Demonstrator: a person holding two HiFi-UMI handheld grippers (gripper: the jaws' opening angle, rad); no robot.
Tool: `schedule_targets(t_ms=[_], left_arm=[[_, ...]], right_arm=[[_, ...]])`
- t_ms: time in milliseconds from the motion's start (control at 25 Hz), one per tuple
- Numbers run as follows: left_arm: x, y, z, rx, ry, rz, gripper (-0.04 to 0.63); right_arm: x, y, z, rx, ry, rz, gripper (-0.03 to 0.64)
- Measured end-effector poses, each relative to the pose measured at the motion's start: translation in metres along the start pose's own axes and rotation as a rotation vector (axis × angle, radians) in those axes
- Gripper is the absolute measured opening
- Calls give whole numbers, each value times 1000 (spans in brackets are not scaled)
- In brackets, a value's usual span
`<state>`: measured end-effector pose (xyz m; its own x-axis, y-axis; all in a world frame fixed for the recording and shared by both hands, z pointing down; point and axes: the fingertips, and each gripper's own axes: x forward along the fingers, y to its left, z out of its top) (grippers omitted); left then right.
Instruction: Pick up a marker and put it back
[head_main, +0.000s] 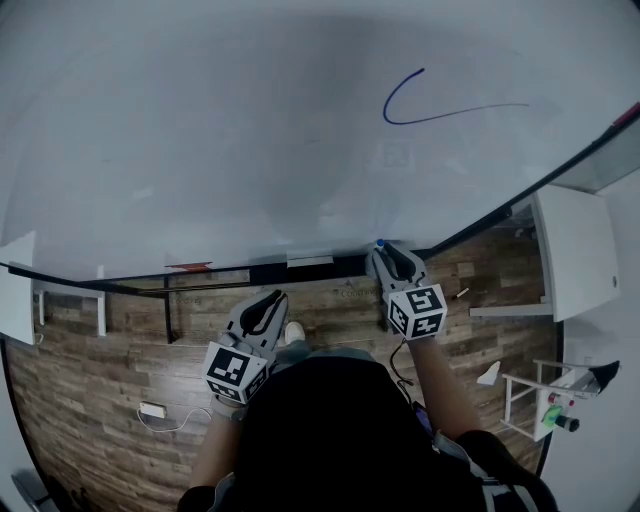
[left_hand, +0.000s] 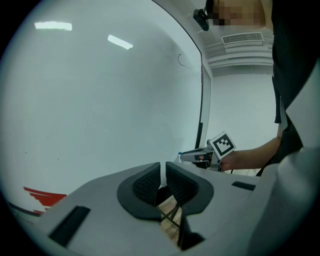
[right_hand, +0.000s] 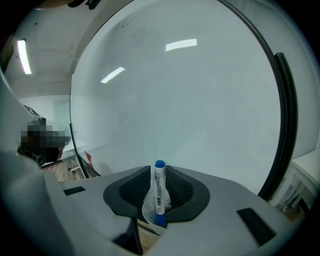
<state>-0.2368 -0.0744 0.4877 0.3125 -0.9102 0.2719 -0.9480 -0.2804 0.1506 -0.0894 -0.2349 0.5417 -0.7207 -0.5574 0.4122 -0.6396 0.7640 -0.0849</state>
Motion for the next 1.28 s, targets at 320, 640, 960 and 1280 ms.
schedule_targets(t_ms=[320, 640, 960, 1280], left_arm=[[13, -8, 6, 17, -14, -67, 49], [50, -32, 16, 37, -20, -191, 49], [87, -78, 20, 72, -12, -363, 49], [114, -135, 27, 104, 0, -526, 49]], right_arm=[[-23, -10, 18, 24, -56, -55, 101], [-71, -30, 31, 75, -128, -165, 101], [-138, -55, 19, 120, -157, -322, 101], [-207, -63, -8, 181, -162, -462, 101]])
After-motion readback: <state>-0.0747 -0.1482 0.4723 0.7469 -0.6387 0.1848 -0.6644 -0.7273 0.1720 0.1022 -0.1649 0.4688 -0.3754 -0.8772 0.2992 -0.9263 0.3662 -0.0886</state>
